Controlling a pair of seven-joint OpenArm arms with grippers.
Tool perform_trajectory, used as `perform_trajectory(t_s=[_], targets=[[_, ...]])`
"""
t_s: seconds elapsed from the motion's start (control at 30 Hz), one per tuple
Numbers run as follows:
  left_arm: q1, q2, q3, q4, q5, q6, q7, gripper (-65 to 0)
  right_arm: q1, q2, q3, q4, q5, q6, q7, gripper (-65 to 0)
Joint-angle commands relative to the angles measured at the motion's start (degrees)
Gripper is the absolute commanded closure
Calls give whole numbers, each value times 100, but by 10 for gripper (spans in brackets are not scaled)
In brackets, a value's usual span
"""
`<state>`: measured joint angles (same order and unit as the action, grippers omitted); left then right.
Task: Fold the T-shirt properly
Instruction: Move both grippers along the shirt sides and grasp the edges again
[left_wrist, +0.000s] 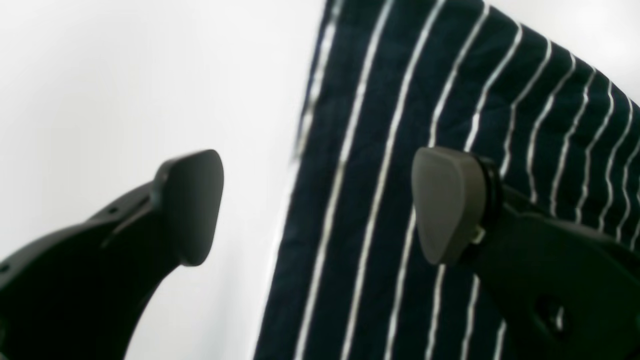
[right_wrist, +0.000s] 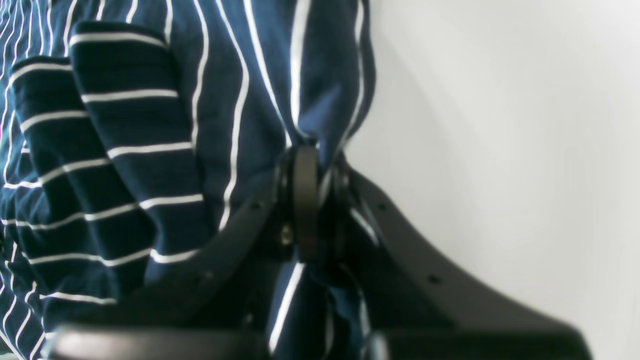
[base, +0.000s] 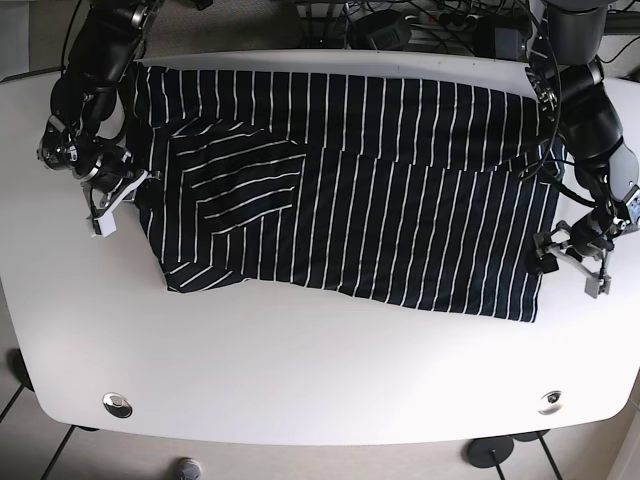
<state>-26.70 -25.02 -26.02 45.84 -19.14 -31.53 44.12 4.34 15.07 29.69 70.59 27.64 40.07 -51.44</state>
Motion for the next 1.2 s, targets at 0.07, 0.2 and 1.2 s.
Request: perform_trajectory(t_s=[0.07,0.2,1.2], targets=[[-297,-114,286,-387,-69,-34,-284,-561,72,80,42,58,-8,-7,-56,-22],[-306,-44,664,-967,-95,-52,-548,-560,72,80,42,58,-8,-7,-47,-22],[178,264,848,2699,-78,-386,252,0,705,300,-117,1165,-465,-7,-82,-19]])
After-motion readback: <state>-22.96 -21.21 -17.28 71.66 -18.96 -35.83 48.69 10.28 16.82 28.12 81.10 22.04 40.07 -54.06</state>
